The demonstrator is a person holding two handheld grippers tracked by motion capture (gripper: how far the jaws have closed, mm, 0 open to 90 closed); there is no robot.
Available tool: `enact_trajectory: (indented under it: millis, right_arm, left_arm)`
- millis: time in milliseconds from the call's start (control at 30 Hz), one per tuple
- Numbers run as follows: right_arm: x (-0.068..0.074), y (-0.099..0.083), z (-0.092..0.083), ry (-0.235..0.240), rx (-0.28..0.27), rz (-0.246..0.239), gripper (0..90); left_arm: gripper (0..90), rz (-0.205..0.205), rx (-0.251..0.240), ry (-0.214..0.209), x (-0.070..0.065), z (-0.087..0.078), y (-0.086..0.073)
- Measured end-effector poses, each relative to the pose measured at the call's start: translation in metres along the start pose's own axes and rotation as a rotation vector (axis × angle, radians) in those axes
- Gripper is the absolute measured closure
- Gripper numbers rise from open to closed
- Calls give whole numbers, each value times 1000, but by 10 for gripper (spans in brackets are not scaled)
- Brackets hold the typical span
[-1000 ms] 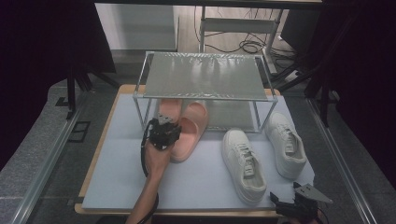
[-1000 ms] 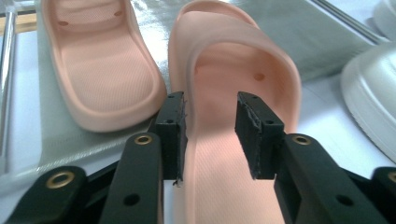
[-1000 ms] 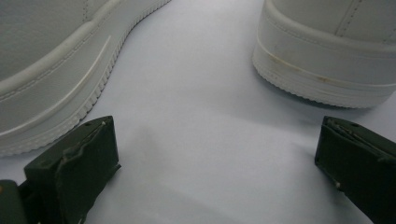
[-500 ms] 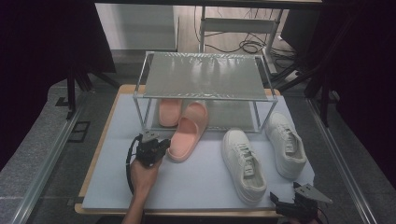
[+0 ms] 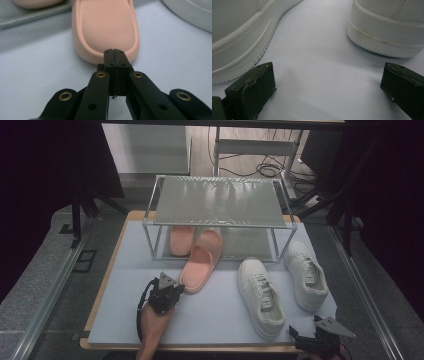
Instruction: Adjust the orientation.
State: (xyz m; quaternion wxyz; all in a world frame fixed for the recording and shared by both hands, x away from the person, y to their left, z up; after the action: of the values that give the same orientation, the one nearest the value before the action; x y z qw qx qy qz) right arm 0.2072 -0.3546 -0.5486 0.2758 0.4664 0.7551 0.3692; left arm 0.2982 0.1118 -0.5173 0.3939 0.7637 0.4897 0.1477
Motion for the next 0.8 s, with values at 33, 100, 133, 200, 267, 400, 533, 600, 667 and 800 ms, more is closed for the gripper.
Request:
enact_trajectory:
  millis: [33, 100, 133, 200, 267, 400, 533, 600, 667, 800]
  right_arm:
    - [0, 0, 0, 0, 0, 0, 0]
    - [0, 0, 0, 0, 0, 0, 0]
    - [0, 0, 0, 0, 0, 0, 0]
    - [0, 0, 0, 0, 0, 0, 0]
    - [0, 0, 0, 0, 0, 0, 0]
    - [0, 0, 0, 0, 0, 0, 0]
    - [0, 0, 0, 0, 0, 0, 0]
    - [0, 0, 0, 0, 0, 0, 0]
    - [0, 0, 0, 0, 0, 0, 0]
    - [0, 0, 0, 0, 0, 0, 0]
  left_arm:
    - [897, 0, 0, 0, 0, 0, 0]
    - [896, 5, 18, 3, -1, 2, -5]
    - [896, 5, 18, 3, -1, 2, -5]
    - [896, 10, 35, 3, -2, 5, -8]
    - [896, 10, 39, 3, -3, 6, -9]
    - [895, 15, 48, 6, -4, 11, -10]
    - [895, 13, 45, -1, -5, 13, -9]
    - [895, 14, 41, -5, -6, 14, -8]
    - [894, 19, 44, -10, -9, 16, -6]
    - [893, 36, 47, -31, -18, 25, -1]
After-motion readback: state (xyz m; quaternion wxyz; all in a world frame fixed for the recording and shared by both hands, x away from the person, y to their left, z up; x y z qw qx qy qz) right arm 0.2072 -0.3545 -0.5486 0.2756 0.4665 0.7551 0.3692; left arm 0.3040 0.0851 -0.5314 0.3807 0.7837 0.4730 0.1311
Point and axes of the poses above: each handheld gripper's, and its own axes: z roughly forward along the jaws, y roughly out of its top, x roughly to its left, the point moved 2 cm from there along z, roughly forward along the jaws, and after that the axes turned 5 degrees about -z, right-handed, at the moved point
